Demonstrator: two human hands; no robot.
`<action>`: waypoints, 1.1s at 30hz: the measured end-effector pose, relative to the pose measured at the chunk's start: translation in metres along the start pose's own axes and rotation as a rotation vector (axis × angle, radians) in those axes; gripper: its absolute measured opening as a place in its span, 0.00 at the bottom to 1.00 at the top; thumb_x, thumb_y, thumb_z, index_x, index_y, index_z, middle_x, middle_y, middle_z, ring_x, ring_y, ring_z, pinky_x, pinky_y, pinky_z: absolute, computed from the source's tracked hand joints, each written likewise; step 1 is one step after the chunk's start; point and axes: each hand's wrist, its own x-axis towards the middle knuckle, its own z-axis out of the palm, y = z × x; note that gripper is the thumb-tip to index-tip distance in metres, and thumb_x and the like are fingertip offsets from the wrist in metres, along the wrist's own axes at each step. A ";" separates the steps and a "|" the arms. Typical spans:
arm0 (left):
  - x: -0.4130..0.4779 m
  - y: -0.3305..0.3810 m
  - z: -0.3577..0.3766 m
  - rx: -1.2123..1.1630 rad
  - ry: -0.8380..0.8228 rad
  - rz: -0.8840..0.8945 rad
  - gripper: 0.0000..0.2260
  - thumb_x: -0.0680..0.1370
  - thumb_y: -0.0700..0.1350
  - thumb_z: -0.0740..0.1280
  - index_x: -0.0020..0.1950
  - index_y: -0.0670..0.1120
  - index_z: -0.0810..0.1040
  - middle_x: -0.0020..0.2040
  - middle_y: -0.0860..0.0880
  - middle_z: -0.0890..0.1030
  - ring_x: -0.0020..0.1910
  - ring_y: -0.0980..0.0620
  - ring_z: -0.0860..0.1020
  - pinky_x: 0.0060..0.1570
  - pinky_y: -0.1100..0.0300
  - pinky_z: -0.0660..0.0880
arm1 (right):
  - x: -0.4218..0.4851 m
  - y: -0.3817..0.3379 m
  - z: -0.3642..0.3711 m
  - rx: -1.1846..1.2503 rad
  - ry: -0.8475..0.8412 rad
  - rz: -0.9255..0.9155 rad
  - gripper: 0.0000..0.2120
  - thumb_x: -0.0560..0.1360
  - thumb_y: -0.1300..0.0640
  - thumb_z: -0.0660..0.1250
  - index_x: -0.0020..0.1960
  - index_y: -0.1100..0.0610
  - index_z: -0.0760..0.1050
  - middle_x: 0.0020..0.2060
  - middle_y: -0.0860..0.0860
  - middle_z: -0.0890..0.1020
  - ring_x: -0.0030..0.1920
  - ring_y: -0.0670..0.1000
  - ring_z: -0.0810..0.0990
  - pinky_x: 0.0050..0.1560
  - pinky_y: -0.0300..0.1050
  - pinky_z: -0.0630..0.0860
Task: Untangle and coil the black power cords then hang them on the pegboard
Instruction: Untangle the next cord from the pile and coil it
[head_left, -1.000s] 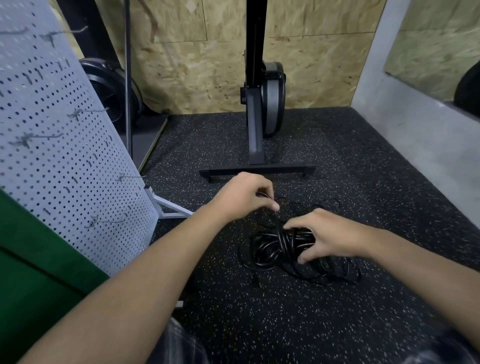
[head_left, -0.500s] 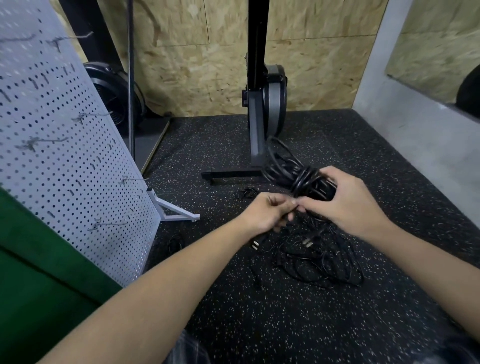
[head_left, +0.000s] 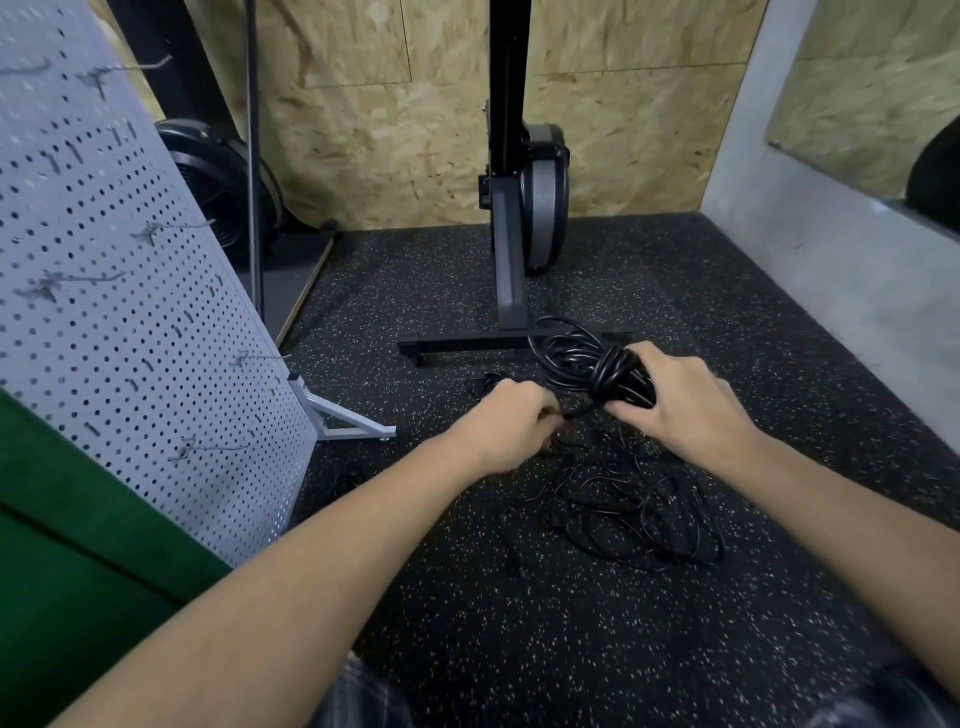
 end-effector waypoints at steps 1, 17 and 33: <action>0.000 0.000 -0.002 0.021 0.030 0.025 0.08 0.85 0.43 0.65 0.53 0.44 0.84 0.43 0.47 0.84 0.32 0.58 0.76 0.44 0.57 0.76 | 0.000 0.001 0.000 -0.010 0.006 -0.004 0.28 0.76 0.44 0.75 0.72 0.48 0.69 0.55 0.53 0.84 0.55 0.60 0.83 0.54 0.57 0.80; -0.003 0.017 -0.012 -0.736 0.323 0.043 0.10 0.82 0.40 0.71 0.56 0.40 0.70 0.45 0.41 0.87 0.42 0.43 0.87 0.52 0.42 0.84 | -0.005 0.002 0.006 0.036 0.102 -0.099 0.30 0.75 0.55 0.77 0.67 0.45 0.61 0.55 0.47 0.80 0.51 0.56 0.81 0.46 0.54 0.76; 0.001 0.017 -0.028 -0.594 0.122 -0.270 0.10 0.85 0.47 0.68 0.51 0.44 0.87 0.41 0.44 0.88 0.35 0.50 0.84 0.40 0.57 0.82 | -0.015 -0.017 0.008 0.191 0.078 -0.064 0.36 0.72 0.56 0.77 0.75 0.39 0.66 0.56 0.44 0.76 0.62 0.52 0.75 0.65 0.57 0.71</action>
